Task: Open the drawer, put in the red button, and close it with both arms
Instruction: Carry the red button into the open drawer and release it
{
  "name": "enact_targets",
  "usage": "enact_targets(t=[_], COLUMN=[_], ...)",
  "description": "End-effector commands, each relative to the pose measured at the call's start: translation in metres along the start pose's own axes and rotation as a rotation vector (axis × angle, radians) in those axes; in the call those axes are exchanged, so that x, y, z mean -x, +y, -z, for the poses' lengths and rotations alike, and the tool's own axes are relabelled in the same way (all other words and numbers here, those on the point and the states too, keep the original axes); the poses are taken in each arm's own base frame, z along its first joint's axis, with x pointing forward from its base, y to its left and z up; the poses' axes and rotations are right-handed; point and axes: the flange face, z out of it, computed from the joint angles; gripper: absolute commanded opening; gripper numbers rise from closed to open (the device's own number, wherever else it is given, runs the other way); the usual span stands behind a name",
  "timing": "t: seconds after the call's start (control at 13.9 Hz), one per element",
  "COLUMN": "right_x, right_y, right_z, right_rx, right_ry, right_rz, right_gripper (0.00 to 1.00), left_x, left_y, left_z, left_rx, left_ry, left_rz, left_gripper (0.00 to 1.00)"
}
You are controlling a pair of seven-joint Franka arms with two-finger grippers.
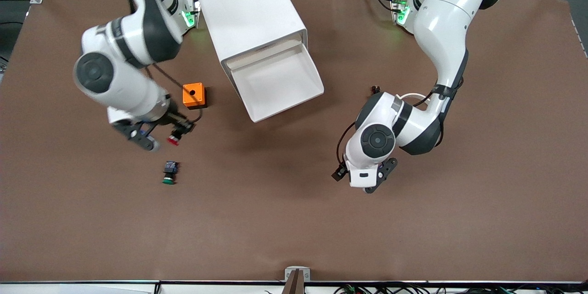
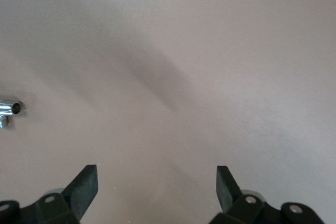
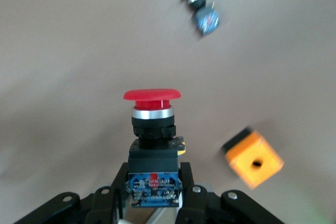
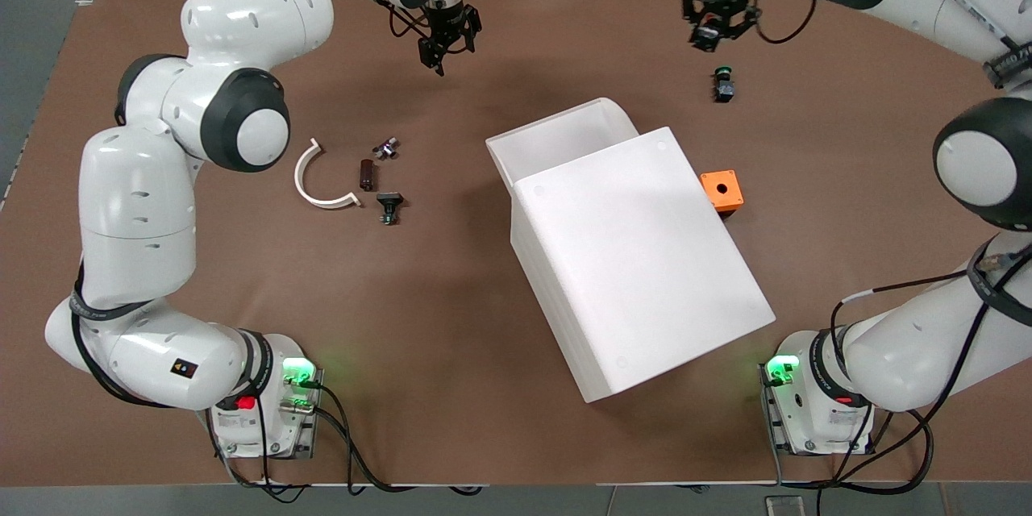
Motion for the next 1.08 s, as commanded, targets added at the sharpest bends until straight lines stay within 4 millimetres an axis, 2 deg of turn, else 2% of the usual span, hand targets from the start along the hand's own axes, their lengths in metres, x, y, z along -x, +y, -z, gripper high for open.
enact_targets(t=[0.0,0.14,0.29,0.43,0.65,0.79,1.0], right_x=[0.07,0.109,0.14,0.175,0.203,0.22,0.239], right_y=[-0.034,-0.054,-0.067,-0.085,-0.102,-0.111,-0.119], right_z=[-0.009,-0.018,-0.029,-0.046,-0.076,-0.095,-0.121], right_rx=[-0.011,-0.032,-0.061,-0.074,-0.081,-0.085,-0.082], right_ry=[0.002,0.014,0.024,0.028,0.035,0.044,0.056], right_rz=[-0.108,-0.162,-0.216,-0.265,-0.33,-0.347,-0.371], right_gripper=[0.01,0.01,0.01,0.01,0.01,0.01,0.01], left_x=[0.008,0.029,0.038,0.063,0.08,0.103,0.117], left_y=[0.0,0.005,0.007,0.013,0.014,0.016,0.016], left_z=[0.025,0.024,0.024,0.025,0.024,0.035,0.033], left_rx=[0.025,0.017,0.016,0.021,0.024,0.043,0.042], left_ry=[0.047,0.081,0.114,0.122,0.103,0.08,0.056], left_rz=[-0.041,-0.08,-0.104,-0.142,-0.17,-0.207,-0.227], left_gripper=[0.99,0.99,0.99,0.99,0.99,0.99,0.99])
